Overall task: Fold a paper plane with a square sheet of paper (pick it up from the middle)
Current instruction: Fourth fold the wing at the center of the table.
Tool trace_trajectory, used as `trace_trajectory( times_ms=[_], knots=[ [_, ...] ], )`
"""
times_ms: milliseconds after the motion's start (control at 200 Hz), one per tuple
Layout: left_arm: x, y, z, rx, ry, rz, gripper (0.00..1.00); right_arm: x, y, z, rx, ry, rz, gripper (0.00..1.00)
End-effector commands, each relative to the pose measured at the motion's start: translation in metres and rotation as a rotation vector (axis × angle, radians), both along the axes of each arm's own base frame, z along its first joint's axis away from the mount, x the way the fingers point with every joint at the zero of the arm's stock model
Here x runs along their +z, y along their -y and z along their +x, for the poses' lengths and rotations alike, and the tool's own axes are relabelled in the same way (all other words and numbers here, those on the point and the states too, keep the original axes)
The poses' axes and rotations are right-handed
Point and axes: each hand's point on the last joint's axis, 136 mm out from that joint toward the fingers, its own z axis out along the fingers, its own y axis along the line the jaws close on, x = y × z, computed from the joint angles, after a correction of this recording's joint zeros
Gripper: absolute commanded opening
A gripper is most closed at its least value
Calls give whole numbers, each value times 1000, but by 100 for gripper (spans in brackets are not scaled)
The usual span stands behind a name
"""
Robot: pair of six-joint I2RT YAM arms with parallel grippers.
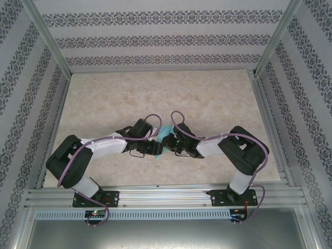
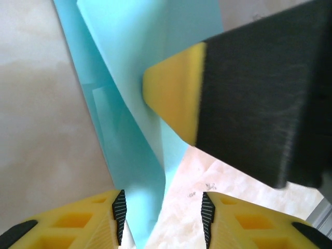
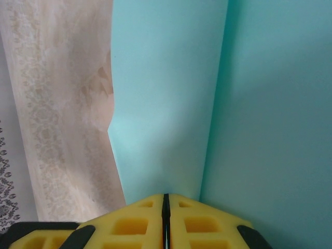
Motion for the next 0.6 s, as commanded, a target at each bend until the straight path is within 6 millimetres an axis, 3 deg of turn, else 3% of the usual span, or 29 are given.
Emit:
trace_trajectory(
  times_ms=[0, 340, 595],
  knots=[
    [-2, -11, -4, -32, 41, 101, 46, 0, -2, 6, -17, -2, 5, 10],
    [-20, 4, -8, -130, 85, 233, 42, 1, -2, 6, -15, -1, 5, 10],
    [-24, -4, -1, -117, 158, 349, 40, 0, -1, 4, -14, -4, 4, 10]
  ],
)
